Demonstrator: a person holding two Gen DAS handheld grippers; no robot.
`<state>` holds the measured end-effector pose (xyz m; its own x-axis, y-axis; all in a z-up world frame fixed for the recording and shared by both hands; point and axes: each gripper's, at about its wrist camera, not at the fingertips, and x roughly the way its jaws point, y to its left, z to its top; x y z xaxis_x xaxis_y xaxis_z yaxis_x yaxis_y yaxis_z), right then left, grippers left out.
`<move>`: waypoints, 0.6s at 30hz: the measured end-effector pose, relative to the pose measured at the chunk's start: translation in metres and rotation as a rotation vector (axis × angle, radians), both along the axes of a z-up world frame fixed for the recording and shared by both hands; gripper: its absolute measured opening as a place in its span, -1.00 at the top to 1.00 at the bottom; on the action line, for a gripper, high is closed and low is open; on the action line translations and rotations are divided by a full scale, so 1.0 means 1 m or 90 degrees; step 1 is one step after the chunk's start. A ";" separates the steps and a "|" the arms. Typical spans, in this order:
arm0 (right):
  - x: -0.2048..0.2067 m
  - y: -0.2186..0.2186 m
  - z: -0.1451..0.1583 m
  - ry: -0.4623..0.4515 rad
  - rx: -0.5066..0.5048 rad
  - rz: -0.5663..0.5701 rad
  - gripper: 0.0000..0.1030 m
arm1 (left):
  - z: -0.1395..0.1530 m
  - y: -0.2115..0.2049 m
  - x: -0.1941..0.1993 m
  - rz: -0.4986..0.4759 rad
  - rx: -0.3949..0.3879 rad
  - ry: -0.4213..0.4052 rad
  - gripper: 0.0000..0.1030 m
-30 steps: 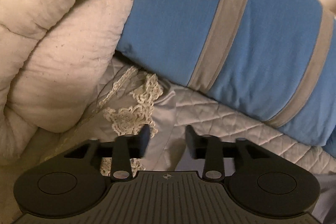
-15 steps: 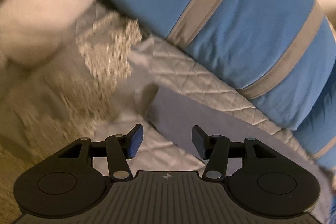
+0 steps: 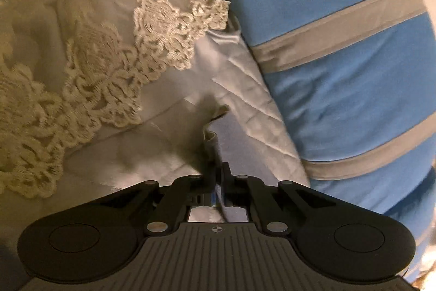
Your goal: Fold clothes
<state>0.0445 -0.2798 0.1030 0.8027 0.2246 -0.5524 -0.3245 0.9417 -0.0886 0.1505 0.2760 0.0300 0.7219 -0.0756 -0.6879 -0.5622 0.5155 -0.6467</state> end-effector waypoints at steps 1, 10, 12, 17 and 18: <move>0.002 0.001 -0.001 -0.002 -0.014 -0.003 -0.78 | 0.007 -0.001 -0.001 -0.003 0.011 -0.001 0.95; 0.055 0.039 -0.027 -0.041 -0.168 0.043 -0.71 | 0.053 -0.006 -0.009 -0.020 0.038 -0.027 0.95; 0.074 0.043 -0.036 -0.037 -0.194 0.047 -0.62 | 0.058 -0.006 -0.011 -0.018 0.036 -0.028 0.95; 0.104 0.043 -0.052 -0.004 -0.238 0.078 -0.40 | 0.062 -0.003 -0.011 -0.020 0.027 -0.030 0.95; 0.106 0.043 -0.054 0.003 -0.243 0.086 -0.37 | 0.062 -0.003 -0.011 -0.020 0.025 -0.031 0.95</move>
<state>0.1509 -0.2367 0.0487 0.7772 0.1053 -0.6204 -0.4439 0.7906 -0.4219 0.1394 0.2733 0.0919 0.7521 -0.0732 -0.6549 -0.5134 0.5581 -0.6519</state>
